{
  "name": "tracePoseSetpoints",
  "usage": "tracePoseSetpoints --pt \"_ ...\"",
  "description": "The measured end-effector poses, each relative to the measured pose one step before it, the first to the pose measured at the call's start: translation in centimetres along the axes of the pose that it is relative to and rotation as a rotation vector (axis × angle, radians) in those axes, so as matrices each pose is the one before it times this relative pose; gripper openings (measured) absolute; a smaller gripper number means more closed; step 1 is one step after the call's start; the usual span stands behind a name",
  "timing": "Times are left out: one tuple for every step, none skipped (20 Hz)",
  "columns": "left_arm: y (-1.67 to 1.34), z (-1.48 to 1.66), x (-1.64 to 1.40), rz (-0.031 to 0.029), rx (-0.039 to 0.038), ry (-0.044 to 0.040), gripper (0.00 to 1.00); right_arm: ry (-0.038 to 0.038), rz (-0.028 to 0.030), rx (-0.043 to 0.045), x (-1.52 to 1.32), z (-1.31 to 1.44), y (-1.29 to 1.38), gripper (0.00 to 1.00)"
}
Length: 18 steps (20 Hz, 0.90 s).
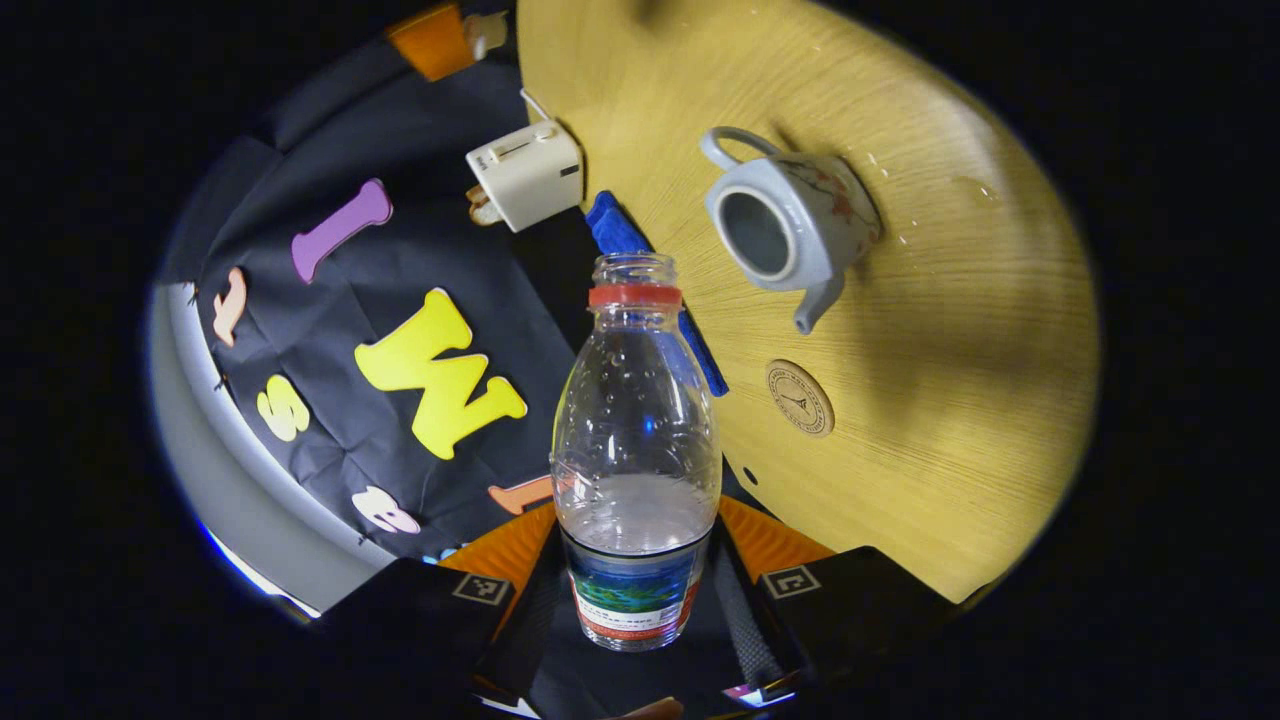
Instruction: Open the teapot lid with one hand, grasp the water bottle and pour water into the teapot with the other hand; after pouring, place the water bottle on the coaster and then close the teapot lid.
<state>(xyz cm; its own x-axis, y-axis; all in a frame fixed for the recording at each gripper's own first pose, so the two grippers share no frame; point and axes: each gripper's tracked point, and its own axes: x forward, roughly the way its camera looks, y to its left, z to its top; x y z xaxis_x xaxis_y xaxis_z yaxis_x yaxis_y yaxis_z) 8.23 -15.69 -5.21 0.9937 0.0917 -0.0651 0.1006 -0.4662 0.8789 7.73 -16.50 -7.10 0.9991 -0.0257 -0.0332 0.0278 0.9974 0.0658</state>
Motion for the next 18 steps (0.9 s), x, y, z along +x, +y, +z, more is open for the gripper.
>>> tracePoseSetpoints --pt "0.430 -0.050 0.214 0.00055 -0.05535 -0.01135 0.76 -0.00173 -0.00479 -0.00102 -0.015 0.005 -0.166 0.00" --pt "0.179 -0.383 0.110 -0.01017 -0.06207 -0.00427 0.76 0.00110 -0.00338 0.00121 -0.032 -0.032 -0.115 0.00" --pt "0.182 -0.612 -0.002 -0.01038 -0.06679 -0.00369 0.76 0.00221 0.00008 0.00249 0.061 -0.062 0.031 0.00" --pt "0.577 -0.501 -0.187 0.00466 -0.07443 0.00093 0.76 0.00202 0.00176 -0.00019 0.014 -0.006 0.042 0.00" --pt "0.745 -0.528 -0.083 0.01492 -0.06481 0.00669 0.76 0.00314 -0.00167 -0.00403 0.052 -0.185 -0.056 0.00" --pt "0.739 -0.352 0.005 0.00827 -0.07430 0.00760 0.76 0.00283 -0.00171 -0.00523 0.098 -0.023 0.038 0.00" --pt "0.993 -0.194 0.115 0.00428 -0.08034 -0.00147 0.76 0.00131 -0.00020 -0.00361 -0.055 -0.117 0.039 0.00" --pt "0.802 0.007 0.196 0.00070 -0.08019 -0.00255 0.76 0.00082 -0.00060 -0.00102 0.030 0.022 0.031 0.00" --pt "0.644 -0.093 0.140 -0.00437 -0.08368 0.00128 0.76 -0.00102 0.00108 -0.00084 -0.052 -0.073 0.138 0.00" --pt "1.004 0.025 0.162 0.01000 -0.07921 -0.00420 0.76 0.00140 0.00176 -0.00324 -0.026 0.023 0.061 0.00" --pt "1.162 -0.050 0.119 0.02969 -0.08477 -0.00203 0.76 0.00027 0.00126 -0.00469 0.066 -0.132 0.179 0.00" --pt "1.013 0.124 0.251 0.02304 -0.08031 -0.00602 0.76 -0.00104 0.00093 -0.00457 -0.009 0.060 0.084 0.00" --pt "0.544 -0.033 0.120 0.01667 -0.08160 0.00448 0.76 -0.00107 0.00153 -0.00467 -0.016 0.018 0.153 0.00" --pt "0.563 -0.026 0.328 0.01064 -0.07944 0.00210 0.75 0.00000 0.00122 -0.00388 -0.029 -0.062 0.064 0.00" --pt "0.317 -0.261 0.421 -0.00157 -0.07292 0.01107 0.73 -0.00011 0.00068 -0.00227 0.052 -0.040 0.046 0.00" --pt "-0.038 -0.468 0.423 -0.00334 -0.07764 0.01048 0.76 -0.00024 0.00144 -0.00070 -0.053 -0.005 0.024 0.00" --pt "-0.430 -0.431 0.374 -0.03044 -0.07456 0.00967 0.76 -0.00073 0.00214 -0.00072 0.000 0.014 0.133 0.00" --pt "-0.377 -0.107 0.384 -0.02146 -0.07990 0.00271 0.76 -0.00085 0.00132 -0.00159 0.060 0.079 0.113 0.00"
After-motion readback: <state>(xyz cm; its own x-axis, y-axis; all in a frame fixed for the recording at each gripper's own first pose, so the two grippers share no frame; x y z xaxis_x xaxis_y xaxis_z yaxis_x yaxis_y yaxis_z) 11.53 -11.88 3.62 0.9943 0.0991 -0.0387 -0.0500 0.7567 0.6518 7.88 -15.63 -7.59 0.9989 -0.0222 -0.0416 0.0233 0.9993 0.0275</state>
